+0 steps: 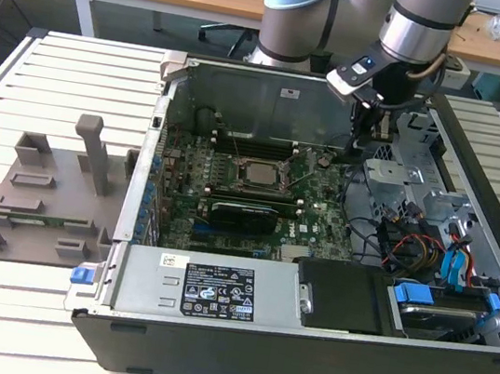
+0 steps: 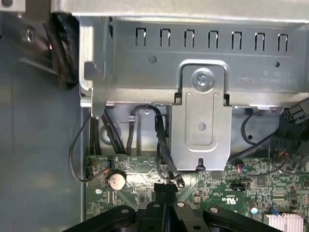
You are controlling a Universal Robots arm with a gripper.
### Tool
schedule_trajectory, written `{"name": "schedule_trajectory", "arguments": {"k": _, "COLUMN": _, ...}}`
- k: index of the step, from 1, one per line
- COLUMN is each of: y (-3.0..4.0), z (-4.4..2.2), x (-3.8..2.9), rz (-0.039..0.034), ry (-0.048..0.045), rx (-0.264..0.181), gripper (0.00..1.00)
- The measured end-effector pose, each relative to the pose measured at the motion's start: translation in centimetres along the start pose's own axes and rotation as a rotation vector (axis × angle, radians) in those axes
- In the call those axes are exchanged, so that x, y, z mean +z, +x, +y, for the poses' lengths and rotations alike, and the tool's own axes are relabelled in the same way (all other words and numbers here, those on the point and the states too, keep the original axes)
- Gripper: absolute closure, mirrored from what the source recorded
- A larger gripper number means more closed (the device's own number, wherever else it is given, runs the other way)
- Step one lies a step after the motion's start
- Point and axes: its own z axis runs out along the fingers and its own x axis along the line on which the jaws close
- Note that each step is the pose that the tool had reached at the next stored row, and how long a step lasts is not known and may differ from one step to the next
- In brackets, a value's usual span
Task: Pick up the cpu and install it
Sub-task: 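Close the cpu cover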
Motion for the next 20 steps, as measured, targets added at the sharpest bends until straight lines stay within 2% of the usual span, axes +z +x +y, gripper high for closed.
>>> {"name": "schedule_trajectory", "arguments": {"k": 10, "y": -0.02, "z": 1.46, "x": 0.12, "rz": 0.0001, "ry": 0.0002, "rx": 0.0, "gripper": 0.89}}
{"name": "schedule_trajectory", "arguments": {"k": 20, "y": -0.03, "z": 2.5, "x": 0.19, "rz": 0.0002, "ry": 0.0001, "rx": 0.0, "gripper": 0.89}}
